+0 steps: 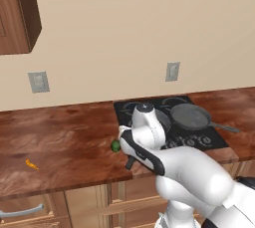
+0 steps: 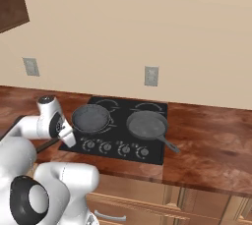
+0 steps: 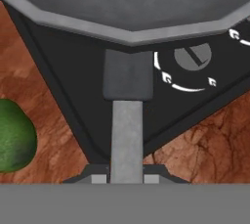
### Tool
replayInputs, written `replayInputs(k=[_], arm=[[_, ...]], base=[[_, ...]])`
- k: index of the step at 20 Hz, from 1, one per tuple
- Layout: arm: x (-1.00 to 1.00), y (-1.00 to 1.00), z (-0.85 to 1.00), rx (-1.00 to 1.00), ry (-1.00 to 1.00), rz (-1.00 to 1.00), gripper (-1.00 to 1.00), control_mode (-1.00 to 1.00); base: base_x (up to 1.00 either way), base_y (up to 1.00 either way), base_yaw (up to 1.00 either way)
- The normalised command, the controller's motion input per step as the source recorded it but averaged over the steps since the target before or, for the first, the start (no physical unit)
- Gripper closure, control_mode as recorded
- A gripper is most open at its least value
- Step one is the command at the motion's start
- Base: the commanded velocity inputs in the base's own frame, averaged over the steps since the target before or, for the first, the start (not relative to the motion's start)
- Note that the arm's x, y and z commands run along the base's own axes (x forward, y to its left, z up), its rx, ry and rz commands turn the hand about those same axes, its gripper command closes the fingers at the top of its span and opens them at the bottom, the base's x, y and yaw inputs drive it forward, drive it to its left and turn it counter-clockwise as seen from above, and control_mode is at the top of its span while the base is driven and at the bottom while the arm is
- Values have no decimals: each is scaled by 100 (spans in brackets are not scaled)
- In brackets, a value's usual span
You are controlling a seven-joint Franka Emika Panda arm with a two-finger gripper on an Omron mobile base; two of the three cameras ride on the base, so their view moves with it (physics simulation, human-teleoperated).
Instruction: Place both pans onto different burners. Then place the avocado and the shrimp on different pans.
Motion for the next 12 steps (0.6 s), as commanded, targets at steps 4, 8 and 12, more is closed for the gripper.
replayInputs(k=[4,8,12], arm=[[20,0,0,0,0,0,100,-100],[15,-5,0,0,1,0,100,-100],[20,-10,0,0,1,0,100,-100]], base=[[0,0,0],[0,0,0],[0,0,0]])
